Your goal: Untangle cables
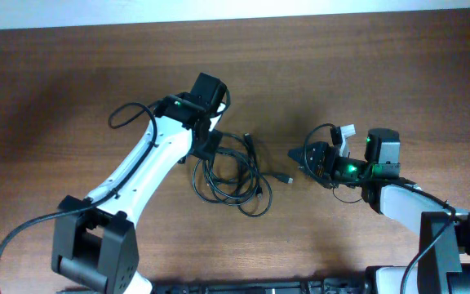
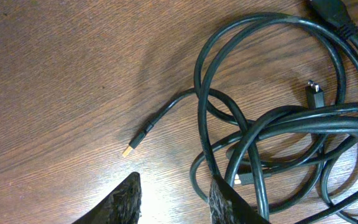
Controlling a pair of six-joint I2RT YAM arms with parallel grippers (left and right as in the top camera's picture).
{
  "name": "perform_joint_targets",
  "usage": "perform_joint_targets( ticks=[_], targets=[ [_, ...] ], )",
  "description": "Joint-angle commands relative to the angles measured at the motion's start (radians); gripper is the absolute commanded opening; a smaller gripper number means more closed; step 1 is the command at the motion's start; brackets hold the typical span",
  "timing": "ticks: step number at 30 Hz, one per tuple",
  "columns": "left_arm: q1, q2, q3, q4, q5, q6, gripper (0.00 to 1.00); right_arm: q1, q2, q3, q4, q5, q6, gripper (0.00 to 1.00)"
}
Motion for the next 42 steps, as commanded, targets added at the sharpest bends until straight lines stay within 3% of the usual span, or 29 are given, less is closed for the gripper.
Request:
perform_joint_targets(
  ticks=[1,17,19,24,31,42],
  targets=[
    [-0.027,0.013,0.005,-0.002,0.037,0.019,0.38,-0.003,-0.005,0.002,0.0,0.009,-0.015,0.99],
    [-0.069,0.017,-0.11,0.113,-0.009,-0.009,0.29,-0.003,-0.005,0.002,0.0,0.009,-0.015,0.99],
    [-0.069,0.017,-0.13,0.136,0.027,-0.009,0.24,-0.003,-0.005,0.002,0.0,0.009,-0.015,0.99],
    [-0.069,0.017,-0.141,0.142,0.066,-0.009,0.0,-0.003,-0.005,0.002,0.0,0.009,-0.015,0.99],
    [-0.068,0.016,-0.097,0.13,0.062,-0.008,0.0,-0.003,-0.005,0.002,0.0,0.009,-0.015,0.99],
    [-0.068,-0.003,0.129,-0.003,-0.02,-0.009,0.0,-0.003,-0.005,0.002,0.0,0.009,-0.015,0.99]
  ],
)
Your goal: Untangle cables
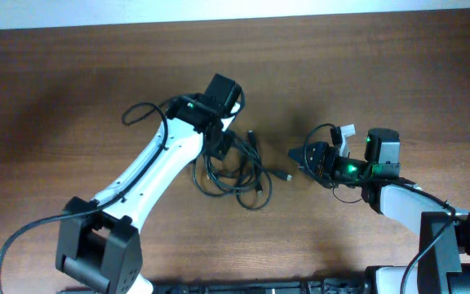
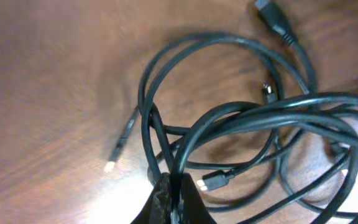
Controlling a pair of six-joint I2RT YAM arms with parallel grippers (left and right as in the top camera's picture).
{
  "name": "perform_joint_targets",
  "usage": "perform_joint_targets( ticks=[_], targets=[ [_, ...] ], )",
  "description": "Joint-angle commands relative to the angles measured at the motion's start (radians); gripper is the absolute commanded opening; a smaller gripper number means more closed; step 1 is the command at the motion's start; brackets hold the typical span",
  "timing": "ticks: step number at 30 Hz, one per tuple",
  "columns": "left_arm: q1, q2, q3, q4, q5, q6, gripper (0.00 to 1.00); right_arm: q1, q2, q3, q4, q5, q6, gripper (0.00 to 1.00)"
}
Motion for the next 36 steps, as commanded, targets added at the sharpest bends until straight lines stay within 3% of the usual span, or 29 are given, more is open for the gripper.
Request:
perform_joint_targets(
  ticks=[1,10,16,27,36],
  targets=[
    [-0.001,-0.016,0.109,-0.021,-0.032,-0.003,0.0,-0.003,-0.005,0.002,0.0,0.009,-0.015,0.99],
    [-0.001,-0.175,0.269,0.004,-0.033,-0.022,0.0,-0.003,-0.005,0.002,0.0,0.009,-0.015,0.99],
    [0.003,-0.273,0.269,0.041,-0.029,-0.195,0.0,-0.003,-0.005,0.002,0.0,0.009,-0.015,0.99],
    [0.018,-0.341,0.269,-0.121,-0.021,-0.399,0.0,-0.003,-0.005,0.002,0.002,0.009,-0.014,0.99],
    [0.021,-0.337,0.269,-0.11,0.005,-0.41,0.0,-0.003,-0.005,0.002,0.014,0.01,0.019,0.99]
  ],
)
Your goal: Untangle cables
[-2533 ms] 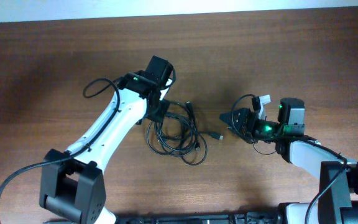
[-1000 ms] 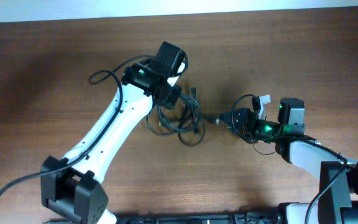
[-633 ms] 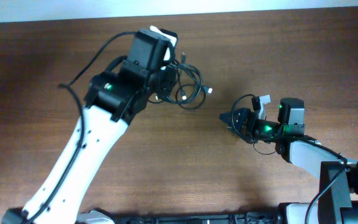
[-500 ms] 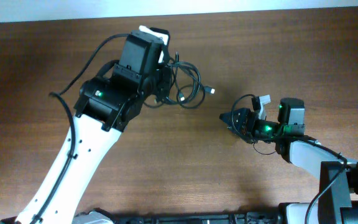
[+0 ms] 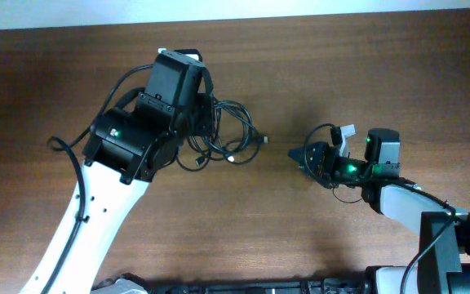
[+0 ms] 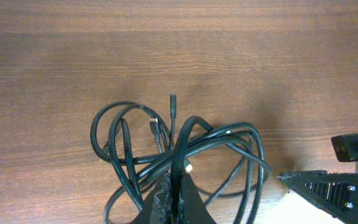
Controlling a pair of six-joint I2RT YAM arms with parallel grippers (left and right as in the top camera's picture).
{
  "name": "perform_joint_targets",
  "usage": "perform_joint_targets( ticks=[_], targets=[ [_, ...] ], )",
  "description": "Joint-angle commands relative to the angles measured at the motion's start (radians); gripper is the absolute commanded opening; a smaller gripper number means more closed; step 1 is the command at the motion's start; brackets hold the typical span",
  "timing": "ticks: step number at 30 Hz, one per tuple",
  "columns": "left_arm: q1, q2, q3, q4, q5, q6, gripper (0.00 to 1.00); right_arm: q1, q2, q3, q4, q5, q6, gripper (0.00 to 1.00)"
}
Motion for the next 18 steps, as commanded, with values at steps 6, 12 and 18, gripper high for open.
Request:
perform_joint_targets(
  ticks=[6,12,18],
  targets=[
    [0.004,0.0,0.021,0.011,0.048,-0.005,0.0,-0.01,-0.005,0.004,0.288,-0.109,0.086,1.0],
    [0.003,0.047,0.021,0.027,0.228,0.2,0.0,-0.01,-0.006,0.111,0.752,-0.259,0.261,0.89],
    [0.003,0.103,0.021,0.047,0.552,0.498,0.0,0.035,-0.006,0.205,0.701,-0.266,0.255,0.82]
  ],
)
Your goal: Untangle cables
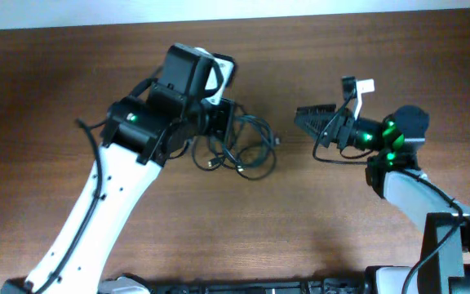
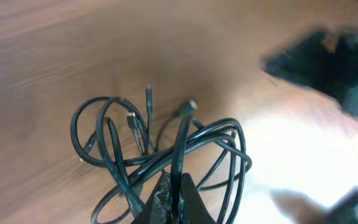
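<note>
A tangle of dark cables (image 1: 247, 153) hangs in several loops from my left gripper (image 1: 223, 124), above the brown table (image 1: 365, 237). In the left wrist view the left gripper (image 2: 173, 186) is shut on one strand of the cable bundle (image 2: 114, 146), and small plugs (image 2: 191, 105) stick out of the loops. My right gripper (image 1: 300, 116) points left toward the bundle from a short gap away. Its jaws read as one dark wedge. In the left wrist view the right gripper (image 2: 316, 56) is only a dark blur.
The left arm (image 1: 113, 204) crosses the table's left half from the near edge. The right arm (image 1: 406, 175) comes in from the near right corner. A pale strip runs along the table's far edge (image 1: 300, 10).
The right gripper has moved up and toward the far side and now sits level with the bundle. The left gripper, still shut on the cable, has shifted the bundle slightly to the right.
The left gripper stood open beside the tangle lying flat on the table. Then it was shut on a strand at the tangle's edge. Then it held the bundle further toward the far left, loops hanging. Now the right gripper, still until then, faces the bundle.
</note>
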Controlling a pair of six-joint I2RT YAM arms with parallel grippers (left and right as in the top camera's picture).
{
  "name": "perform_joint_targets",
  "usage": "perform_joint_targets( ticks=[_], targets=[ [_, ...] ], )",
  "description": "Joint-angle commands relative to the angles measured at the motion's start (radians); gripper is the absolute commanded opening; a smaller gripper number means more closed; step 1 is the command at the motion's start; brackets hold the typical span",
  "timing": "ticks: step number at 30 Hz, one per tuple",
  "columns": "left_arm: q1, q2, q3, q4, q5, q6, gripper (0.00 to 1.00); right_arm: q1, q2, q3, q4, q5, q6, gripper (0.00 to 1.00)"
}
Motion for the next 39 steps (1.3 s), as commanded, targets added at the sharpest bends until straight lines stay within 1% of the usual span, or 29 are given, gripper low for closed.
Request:
perform_joint_targets(
  ticks=[1,3,4,7,10,11,12,13,14,16,17,21,23,26,28,30,32,33,35,37,38,39],
  targets=[
    [0.002,0.024,0.021,0.011,0.239,0.222,0.0,0.04,-0.003,0.043,-0.024,-0.028,0.001,0.78],
    [0.002,0.025,0.021,0.027,0.241,0.222,0.0,0.063,-0.003,0.043,-0.056,-0.028,-0.022,0.7],
    [0.002,0.025,0.021,0.038,0.242,0.221,0.0,0.083,-0.003,0.043,-0.095,-0.028,-0.051,0.63],
    [0.002,0.025,0.021,0.059,0.242,0.221,0.0,0.126,-0.003,0.043,-0.19,-0.021,-0.103,0.5],
    [0.002,0.025,0.021,0.063,0.237,0.221,0.0,0.135,-0.003,0.043,-0.23,-0.021,-0.103,0.26],
    [0.002,0.025,0.021,0.062,0.224,0.221,0.0,0.135,-0.003,0.043,-0.243,-0.021,-0.103,0.22],
    [0.002,0.025,0.021,0.062,0.211,0.221,0.0,0.135,-0.003,0.043,-0.256,-0.021,-0.103,0.14],
    [0.002,0.025,0.021,0.062,0.198,0.221,0.0,0.135,-0.003,0.043,-0.269,-0.021,-0.104,0.08],
    [0.003,0.025,0.021,0.063,0.18,0.22,0.0,0.135,-0.003,0.043,-0.285,-0.021,-0.104,0.04],
    [0.004,0.025,0.021,0.068,0.142,0.208,0.0,0.135,-0.003,0.043,-0.314,-0.024,-0.107,0.04],
    [0.009,0.025,0.021,0.077,0.117,0.182,0.0,0.135,-0.003,0.04,-0.324,-0.029,-0.106,0.04],
    [0.033,0.025,0.021,0.13,0.109,0.104,0.0,0.135,-0.003,0.035,-0.341,-0.045,-0.115,0.04],
    [0.046,0.024,0.021,0.166,0.103,0.085,0.0,0.135,-0.003,0.035,-0.383,-0.043,-0.18,0.04],
    [0.084,0.005,0.021,0.22,0.063,0.027,0.0,0.134,-0.003,0.035,-0.535,0.002,-0.294,0.04],
    [0.119,-0.019,0.021,0.248,0.061,0.023,0.0,0.135,-0.003,0.035,-0.655,0.056,-0.363,0.04],
    [0.149,-0.044,0.021,0.263,0.061,0.022,0.0,0.135,-0.003,0.035,-0.732,0.09,-0.407,0.04],
    [0.182,-0.074,0.021,0.262,0.063,0.009,0.0,0.135,-0.003,0.035,-0.765,0.097,-0.44,0.04],
    [0.188,-0.081,0.021,0.249,0.066,0.009,0.04,0.135,-0.003,0.035,-0.754,0.097,-0.44,0.04],
    [0.187,-0.08,0.021,0.211,0.079,0.009,0.09,0.135,-0.003,0.035,-0.721,0.097,-0.439,0.04],
    [0.182,-0.07,0.021,0.149,0.146,0.01,0.25,0.135,-0.003,0.036,-0.689,0.096,-0.439,0.04],
    [0.177,-0.062,0.021,0.113,0.174,0.011,0.36,0.135,-0.003,0.036,-0.689,0.091,-0.439,0.04],
    [0.169,-0.053,0.021,0.076,0.19,0.03,0.52,0.135,-0.003,0.036,-0.69,0.08,-0.439,0.04]
  ],
)
